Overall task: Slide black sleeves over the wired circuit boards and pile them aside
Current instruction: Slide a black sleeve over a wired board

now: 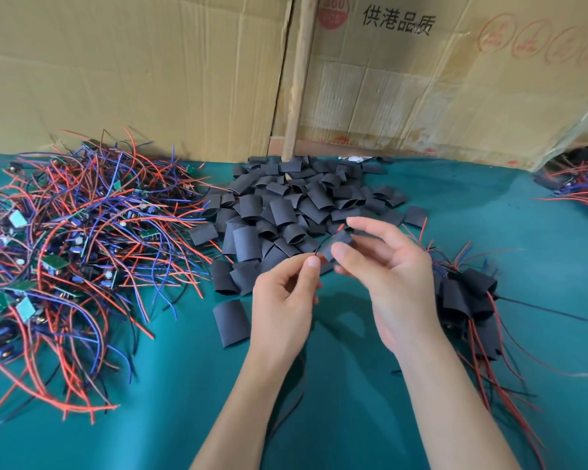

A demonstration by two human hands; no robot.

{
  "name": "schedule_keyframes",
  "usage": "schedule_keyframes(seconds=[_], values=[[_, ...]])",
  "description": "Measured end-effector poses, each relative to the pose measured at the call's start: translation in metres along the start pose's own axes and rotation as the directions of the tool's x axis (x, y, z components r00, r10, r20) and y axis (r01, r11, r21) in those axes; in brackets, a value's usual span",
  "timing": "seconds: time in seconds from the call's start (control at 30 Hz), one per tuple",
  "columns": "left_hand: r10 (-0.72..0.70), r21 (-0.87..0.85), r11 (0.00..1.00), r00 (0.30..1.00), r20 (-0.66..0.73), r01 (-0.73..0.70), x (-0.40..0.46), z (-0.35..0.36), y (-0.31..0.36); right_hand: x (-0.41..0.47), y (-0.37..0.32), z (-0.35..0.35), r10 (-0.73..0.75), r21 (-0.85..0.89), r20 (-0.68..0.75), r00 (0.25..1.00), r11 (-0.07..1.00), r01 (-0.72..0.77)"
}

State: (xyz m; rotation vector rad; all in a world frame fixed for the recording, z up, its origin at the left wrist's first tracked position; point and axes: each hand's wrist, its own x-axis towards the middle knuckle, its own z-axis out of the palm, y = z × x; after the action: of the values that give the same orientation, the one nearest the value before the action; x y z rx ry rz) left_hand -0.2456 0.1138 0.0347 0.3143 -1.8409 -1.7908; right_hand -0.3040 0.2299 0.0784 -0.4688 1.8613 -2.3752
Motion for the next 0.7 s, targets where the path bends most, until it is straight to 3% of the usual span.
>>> schedule_keyframes(seconds=[0.27,0.53,0.7], values=[[-0.104,-0.198,0.976,0.993,-0.059,0.091,0.002,-0.004,-0.001,0.009,0.001,-0.018,0.107,0.173,-0.305,0.946,0.983,-0.056],[-0.073,-0.144,0.987,0.997,-0.004,0.072,0.002,-0.002,-0.001,0.005,0.002,-0.003,0.201,0.345,-0.190,0.961,0.930,-0.126],[-0.073,-0.129,0.989,0.997,0.017,0.075,0.002,-0.003,-0.004,0.005,0.005,-0.004,0.199,0.314,-0.215,0.956,0.941,-0.125]])
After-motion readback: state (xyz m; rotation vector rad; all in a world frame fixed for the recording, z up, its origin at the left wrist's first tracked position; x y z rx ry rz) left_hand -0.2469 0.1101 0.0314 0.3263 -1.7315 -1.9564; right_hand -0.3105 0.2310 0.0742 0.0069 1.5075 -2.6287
